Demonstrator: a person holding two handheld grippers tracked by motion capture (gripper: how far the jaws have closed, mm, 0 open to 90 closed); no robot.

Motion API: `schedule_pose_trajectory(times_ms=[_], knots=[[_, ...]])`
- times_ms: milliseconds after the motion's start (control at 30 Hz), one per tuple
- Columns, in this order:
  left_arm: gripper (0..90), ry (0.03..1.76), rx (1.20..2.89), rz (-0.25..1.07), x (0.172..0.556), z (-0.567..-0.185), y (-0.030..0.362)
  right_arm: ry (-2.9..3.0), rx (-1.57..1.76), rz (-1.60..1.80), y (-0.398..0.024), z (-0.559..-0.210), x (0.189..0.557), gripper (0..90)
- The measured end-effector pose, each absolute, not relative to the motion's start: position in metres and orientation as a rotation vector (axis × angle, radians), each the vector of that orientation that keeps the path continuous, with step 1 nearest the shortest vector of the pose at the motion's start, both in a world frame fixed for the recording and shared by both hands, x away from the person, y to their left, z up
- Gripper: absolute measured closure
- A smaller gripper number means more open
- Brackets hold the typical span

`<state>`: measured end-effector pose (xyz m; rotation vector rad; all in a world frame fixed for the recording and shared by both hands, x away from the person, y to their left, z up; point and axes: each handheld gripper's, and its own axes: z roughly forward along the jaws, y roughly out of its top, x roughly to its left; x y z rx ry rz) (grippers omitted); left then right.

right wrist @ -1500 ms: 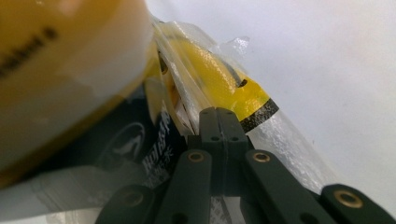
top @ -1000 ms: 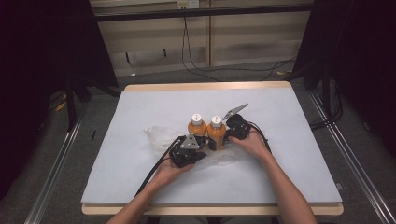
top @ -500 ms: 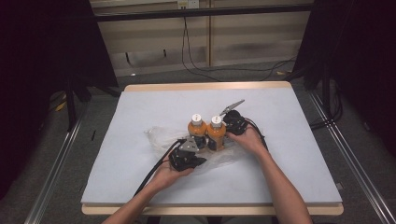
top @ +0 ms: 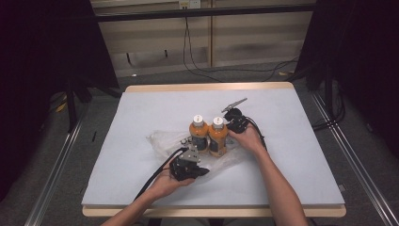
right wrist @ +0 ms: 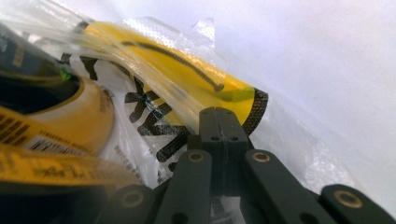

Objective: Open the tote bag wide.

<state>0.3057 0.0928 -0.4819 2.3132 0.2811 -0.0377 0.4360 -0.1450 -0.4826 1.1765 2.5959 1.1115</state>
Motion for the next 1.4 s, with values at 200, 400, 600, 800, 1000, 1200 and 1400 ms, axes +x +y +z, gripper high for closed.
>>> schedule_pose_trajectory(times_ms=[200,400,600,800,1000,1200,1400], knots=[[90.0,0.26,2.337,-0.027,0.299,-0.48,0.093,2.569,1.203,1.088,-0.141,-0.482,0.442,90.0],[90.0,0.265,2.327,-0.067,0.296,-0.48,0.095,2.556,1.165,1.004,-0.129,-0.479,0.447,90.0],[90.0,0.289,2.267,-0.072,0.302,-0.468,0.099,2.557,1.182,1.077,-0.133,-0.479,0.447,90.0],[90.0,0.349,2.175,-0.038,0.319,-0.452,0.098,2.551,1.152,1.181,-0.139,-0.467,0.444,90.0],[90.0,0.388,2.196,0.035,0.332,-0.45,0.092,2.575,1.116,1.24,-0.146,-0.46,0.441,90.0],[90.0,0.395,2.329,0.119,0.333,-0.472,0.088,2.671,1.092,1.198,-0.143,-0.463,0.439,90.0],[90.0,0.397,2.336,0.059,0.333,-0.479,0.088,2.745,1.117,1.089,-0.138,-0.477,0.441,90.0]])
